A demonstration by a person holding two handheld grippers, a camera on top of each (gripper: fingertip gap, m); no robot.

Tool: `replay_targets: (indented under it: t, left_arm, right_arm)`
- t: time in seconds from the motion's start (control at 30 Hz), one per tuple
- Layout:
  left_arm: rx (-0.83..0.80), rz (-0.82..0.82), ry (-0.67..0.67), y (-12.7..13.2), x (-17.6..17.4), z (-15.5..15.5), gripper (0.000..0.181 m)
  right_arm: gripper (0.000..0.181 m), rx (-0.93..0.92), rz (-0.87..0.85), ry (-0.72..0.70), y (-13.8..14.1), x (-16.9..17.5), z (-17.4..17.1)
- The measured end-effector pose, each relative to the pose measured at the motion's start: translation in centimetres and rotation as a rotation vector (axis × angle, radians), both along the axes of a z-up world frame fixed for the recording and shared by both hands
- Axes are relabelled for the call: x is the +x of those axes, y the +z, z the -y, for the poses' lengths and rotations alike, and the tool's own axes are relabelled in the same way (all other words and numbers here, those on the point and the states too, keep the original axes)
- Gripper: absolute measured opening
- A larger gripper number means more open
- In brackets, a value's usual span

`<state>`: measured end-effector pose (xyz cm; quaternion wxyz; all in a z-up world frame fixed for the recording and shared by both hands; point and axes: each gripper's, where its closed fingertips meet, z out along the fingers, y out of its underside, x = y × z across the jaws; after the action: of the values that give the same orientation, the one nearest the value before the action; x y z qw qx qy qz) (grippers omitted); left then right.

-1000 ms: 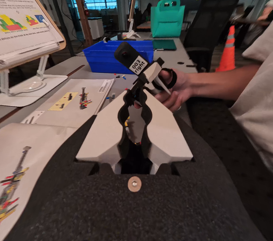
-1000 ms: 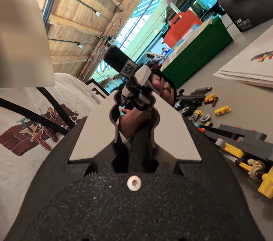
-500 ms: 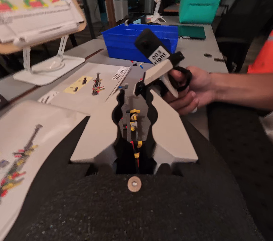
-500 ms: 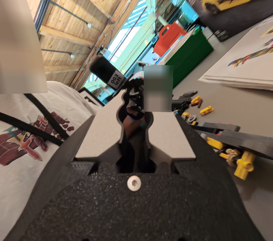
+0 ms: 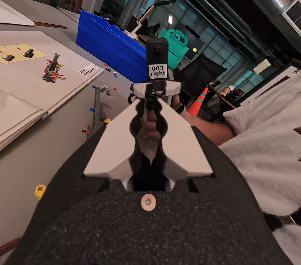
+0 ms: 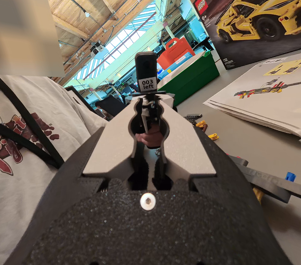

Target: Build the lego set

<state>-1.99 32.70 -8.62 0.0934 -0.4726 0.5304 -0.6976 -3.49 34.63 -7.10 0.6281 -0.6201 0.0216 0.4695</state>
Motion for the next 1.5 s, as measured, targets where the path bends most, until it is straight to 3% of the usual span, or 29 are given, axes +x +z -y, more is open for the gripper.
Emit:
replay_targets:
  t: [0.1, 0.23, 0.4, 0.53, 0.6, 0.73, 0.9, 1.2, 1.5]
  left_arm:
    - [-0.109, 0.009, -0.002, 0.7, -0.2, -0.9, 0.006]
    - [-0.294, 0.017, 0.004, 1.8, -0.4, -3.0, 0.006]
    - [-0.4, 0.024, -0.031, 2.5, -0.5, -2.9, 0.006]
    - [-0.525, 0.017, -0.124, 3.1, -1.0, -2.3, 0.006]
    - [-0.563, -0.011, -0.185, 3.0, -1.3, -1.8, 0.005]
    - [-0.645, -0.067, -0.349, 3.0, -2.5, -0.7, 0.006]
    - [-0.592, -0.085, -0.439, 3.0, -3.5, 1.2, 0.007]
    - [-0.509, -0.1, -0.468, 2.4, -4.0, 2.2, 0.006]
    - [-0.489, -0.09, -0.458, 2.3, -3.9, 2.3, 0.006]
  right_arm:
    - [0.049, 0.021, 0.085, -0.061, 0.4, 0.9, 0.5]
    - [0.046, -0.011, 0.518, -0.269, -0.3, 2.2, 0.9]
    - [0.044, -0.041, 0.751, -0.285, 0.8, -0.2, -0.7]
    - [0.044, -0.009, 1.006, -0.401, 0.1, -0.5, -1.9]
    - [0.038, 0.077, 1.046, -0.417, 1.2, -0.9, -1.3]
    - [0.037, 0.056, 1.121, -0.258, 0.8, -1.3, -0.1]
    - [0.024, 0.071, 1.204, -0.156, 0.3, -2.3, 0.6]
    - [0.023, 0.032, 1.149, -0.025, -0.6, -3.0, 1.4]
    - [0.023, 0.026, 1.194, -0.02, -0.7, -2.9, 1.5]
